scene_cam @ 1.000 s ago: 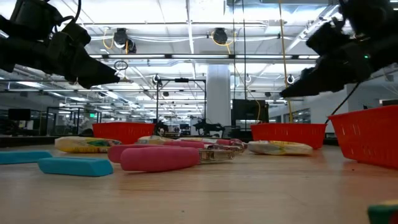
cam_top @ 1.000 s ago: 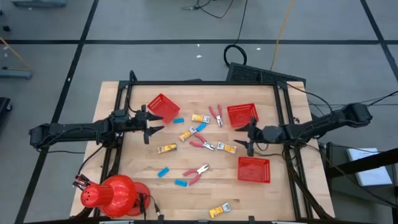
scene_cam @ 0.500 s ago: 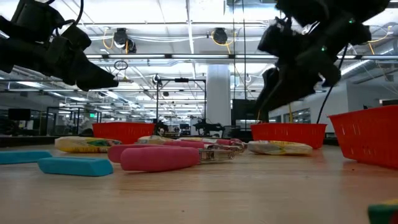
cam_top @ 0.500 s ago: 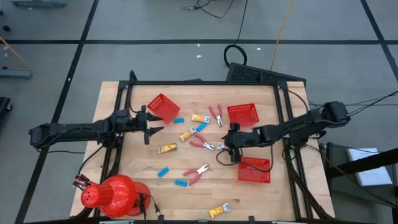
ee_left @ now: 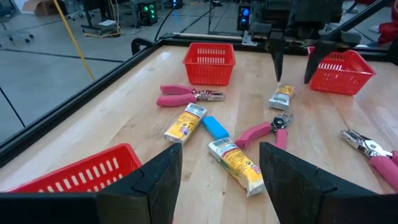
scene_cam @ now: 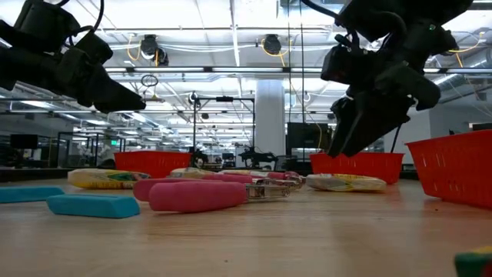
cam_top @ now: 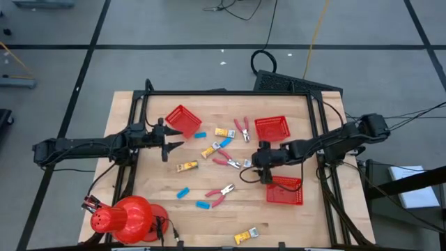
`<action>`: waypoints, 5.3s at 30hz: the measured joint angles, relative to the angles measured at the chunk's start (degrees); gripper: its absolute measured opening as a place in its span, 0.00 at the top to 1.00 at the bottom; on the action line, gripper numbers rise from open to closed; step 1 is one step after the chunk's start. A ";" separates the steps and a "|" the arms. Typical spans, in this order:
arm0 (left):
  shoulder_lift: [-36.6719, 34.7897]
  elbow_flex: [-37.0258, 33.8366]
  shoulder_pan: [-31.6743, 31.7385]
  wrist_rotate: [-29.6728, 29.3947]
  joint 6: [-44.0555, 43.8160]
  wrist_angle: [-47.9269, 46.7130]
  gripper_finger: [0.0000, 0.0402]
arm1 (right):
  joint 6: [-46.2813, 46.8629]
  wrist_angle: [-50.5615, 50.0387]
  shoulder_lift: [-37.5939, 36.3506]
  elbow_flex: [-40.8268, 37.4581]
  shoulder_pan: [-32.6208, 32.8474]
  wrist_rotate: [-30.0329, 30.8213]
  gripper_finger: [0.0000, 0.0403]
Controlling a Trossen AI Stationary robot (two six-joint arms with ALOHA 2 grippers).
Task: Pick & Place School Supplies
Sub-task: Put the yellow crayon box into the top right red bin
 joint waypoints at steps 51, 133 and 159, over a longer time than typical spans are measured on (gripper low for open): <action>0.00 0.02 0.02 -0.05 -0.15 -0.47 0.46 | -9.04 12.62 4.45 1.39 2.29 13.58 0.84; 1.03 0.02 0.02 -3.02 0.00 -1.49 0.46 | 9.21 9.52 20.88 20.78 29.60 8.02 0.33; 1.03 0.02 0.01 -3.00 -1.24 -1.49 0.46 | 22.36 9.56 31.61 26.51 36.81 8.35 0.33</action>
